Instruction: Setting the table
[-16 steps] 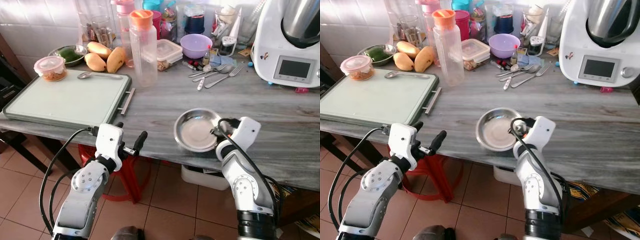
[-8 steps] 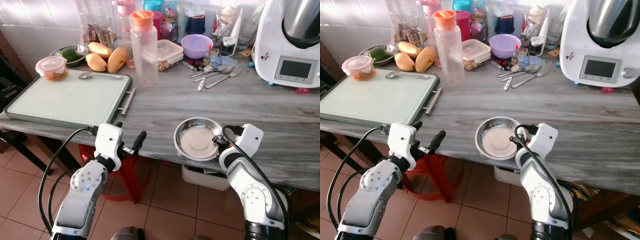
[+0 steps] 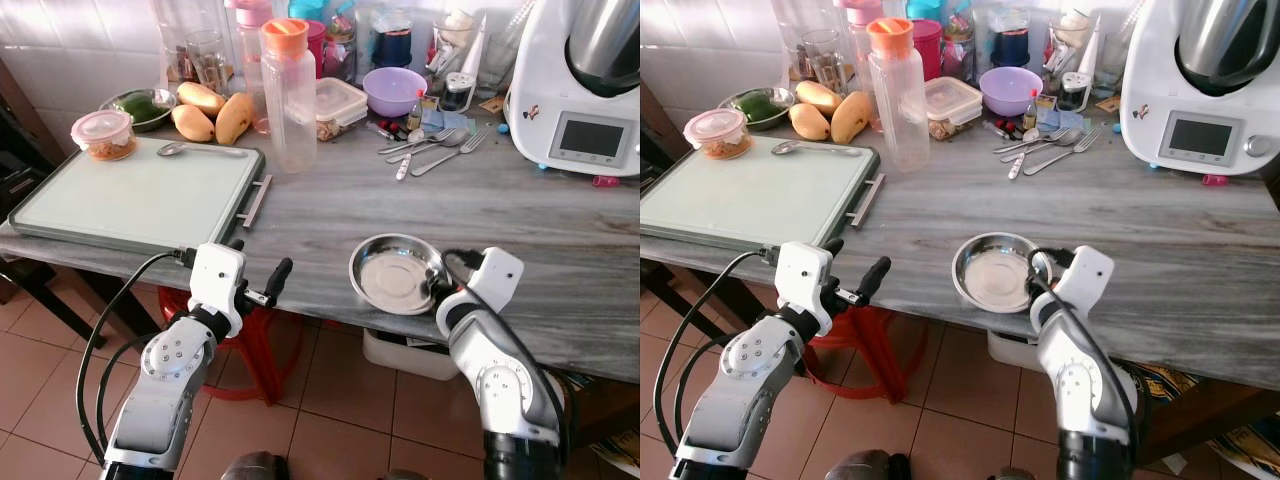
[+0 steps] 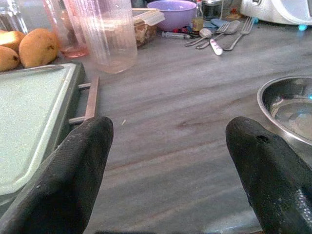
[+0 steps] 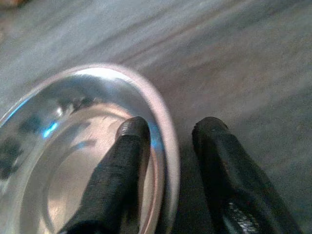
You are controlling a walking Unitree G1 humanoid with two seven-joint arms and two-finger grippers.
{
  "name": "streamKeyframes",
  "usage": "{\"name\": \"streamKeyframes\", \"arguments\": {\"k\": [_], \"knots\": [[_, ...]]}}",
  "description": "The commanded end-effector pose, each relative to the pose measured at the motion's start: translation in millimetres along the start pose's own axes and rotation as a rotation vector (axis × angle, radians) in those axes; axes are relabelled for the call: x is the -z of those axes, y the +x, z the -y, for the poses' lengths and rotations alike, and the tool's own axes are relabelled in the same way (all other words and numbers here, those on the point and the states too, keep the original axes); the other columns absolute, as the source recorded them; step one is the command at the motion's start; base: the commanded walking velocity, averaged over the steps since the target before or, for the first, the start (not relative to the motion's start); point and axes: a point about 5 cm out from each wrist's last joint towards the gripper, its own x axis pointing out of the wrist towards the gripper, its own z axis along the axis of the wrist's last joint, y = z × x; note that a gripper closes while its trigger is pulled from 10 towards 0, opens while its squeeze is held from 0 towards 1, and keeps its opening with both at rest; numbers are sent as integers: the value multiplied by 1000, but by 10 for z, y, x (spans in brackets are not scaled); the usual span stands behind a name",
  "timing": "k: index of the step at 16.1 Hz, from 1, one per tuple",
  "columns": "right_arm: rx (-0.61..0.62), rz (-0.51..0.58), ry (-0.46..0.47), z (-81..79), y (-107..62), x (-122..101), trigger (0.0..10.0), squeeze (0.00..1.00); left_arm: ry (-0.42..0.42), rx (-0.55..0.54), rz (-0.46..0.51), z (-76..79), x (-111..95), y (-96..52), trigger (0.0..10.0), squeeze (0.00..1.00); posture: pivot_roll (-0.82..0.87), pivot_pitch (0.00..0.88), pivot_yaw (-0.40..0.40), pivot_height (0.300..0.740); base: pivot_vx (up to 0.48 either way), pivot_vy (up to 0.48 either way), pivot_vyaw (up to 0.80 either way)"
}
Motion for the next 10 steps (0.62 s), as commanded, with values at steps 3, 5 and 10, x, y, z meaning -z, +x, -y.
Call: {"name": "streamKeyframes", "arguments": {"k": [3, 5, 10], "knots": [[61, 14, 13, 93, 74, -31, 10000, 1000, 11, -15, 13, -28, -14, -3, 10000, 0, -6, 9, 48, 740, 0, 0, 0], [28, 36, 7, 59, 62, -59, 10000, 1000, 9, -24, 22, -40, -25, -7, 10000, 0, -7, 7, 47, 740, 0, 0, 0], [-85, 197, -87, -102, -71, -175, 10000, 1000, 17, -67, 35, -83, -21, -14, 10000, 0, -16, 0, 51, 740, 0, 0, 0]]}}
